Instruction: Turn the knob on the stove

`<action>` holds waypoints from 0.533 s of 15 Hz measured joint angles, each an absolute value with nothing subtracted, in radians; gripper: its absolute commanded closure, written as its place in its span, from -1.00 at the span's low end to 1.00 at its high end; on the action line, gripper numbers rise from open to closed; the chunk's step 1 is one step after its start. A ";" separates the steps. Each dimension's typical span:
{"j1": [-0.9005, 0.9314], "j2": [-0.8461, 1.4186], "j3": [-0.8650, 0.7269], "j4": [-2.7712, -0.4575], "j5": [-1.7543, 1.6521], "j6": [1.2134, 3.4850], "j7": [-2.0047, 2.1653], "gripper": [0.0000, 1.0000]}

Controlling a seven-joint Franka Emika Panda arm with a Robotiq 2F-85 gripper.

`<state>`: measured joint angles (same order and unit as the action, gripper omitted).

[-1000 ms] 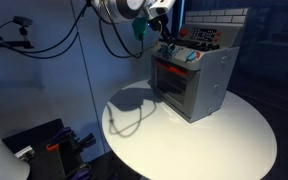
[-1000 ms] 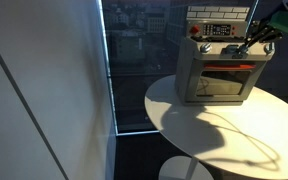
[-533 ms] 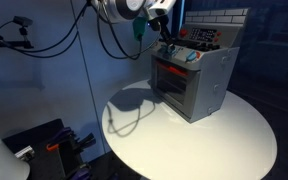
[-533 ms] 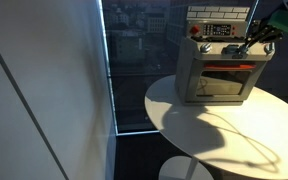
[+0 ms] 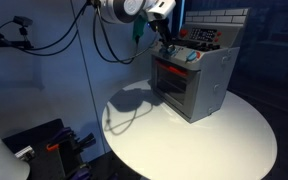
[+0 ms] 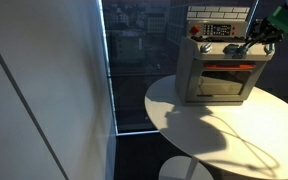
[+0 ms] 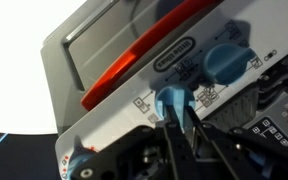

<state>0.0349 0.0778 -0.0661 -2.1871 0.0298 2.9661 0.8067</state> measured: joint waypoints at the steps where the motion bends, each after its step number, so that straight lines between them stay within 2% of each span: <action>1: 0.035 0.076 -0.065 -2.194 0.045 2.978 0.814 0.91; 8: 0.036 0.073 -0.052 -2.241 0.163 3.078 0.870 0.92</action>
<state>0.0356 0.0733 -0.0522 -2.2406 0.1627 3.0781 0.8702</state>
